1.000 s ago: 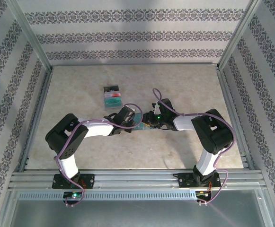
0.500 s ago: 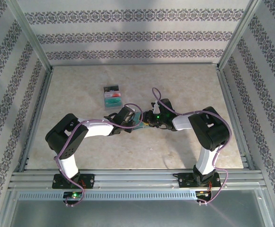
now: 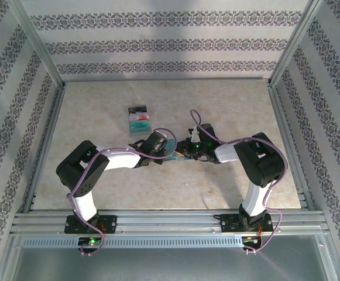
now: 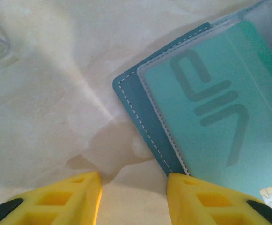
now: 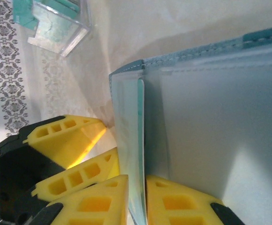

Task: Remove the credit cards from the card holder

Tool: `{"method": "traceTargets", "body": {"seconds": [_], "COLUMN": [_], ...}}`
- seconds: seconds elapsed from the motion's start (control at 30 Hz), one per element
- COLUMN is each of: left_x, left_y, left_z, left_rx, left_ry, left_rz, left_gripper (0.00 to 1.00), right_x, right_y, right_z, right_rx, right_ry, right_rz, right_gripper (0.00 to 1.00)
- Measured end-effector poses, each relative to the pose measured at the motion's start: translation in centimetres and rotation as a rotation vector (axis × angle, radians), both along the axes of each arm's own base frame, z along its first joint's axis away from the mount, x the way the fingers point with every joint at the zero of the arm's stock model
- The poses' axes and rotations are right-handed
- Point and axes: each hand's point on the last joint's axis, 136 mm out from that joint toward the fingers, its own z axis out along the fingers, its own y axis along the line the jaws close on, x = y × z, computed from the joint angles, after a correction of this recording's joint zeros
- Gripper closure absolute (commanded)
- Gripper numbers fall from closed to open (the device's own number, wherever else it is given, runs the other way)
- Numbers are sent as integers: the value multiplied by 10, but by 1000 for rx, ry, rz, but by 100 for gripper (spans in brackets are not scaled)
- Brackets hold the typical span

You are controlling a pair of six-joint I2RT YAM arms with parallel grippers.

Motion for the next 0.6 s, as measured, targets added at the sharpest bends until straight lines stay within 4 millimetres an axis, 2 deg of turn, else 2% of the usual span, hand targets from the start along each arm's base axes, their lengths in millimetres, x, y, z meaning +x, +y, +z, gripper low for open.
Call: {"method": "traceTargets", "body": {"seconds": [0.2,0.6], "left_x": [0,0], "left_y": [0,0], "left_z": [0,0], "left_rx": [1,1], "left_ry": [1,1], "left_rz": [0,0], "left_gripper": [56,56], "right_x": [0,-1], "right_y": [3,-4], "right_z": [13,14], "right_rx": [31,71], "right_ry": [-35,-26], "right_rz": [14,5], "right_gripper": [88,82]}}
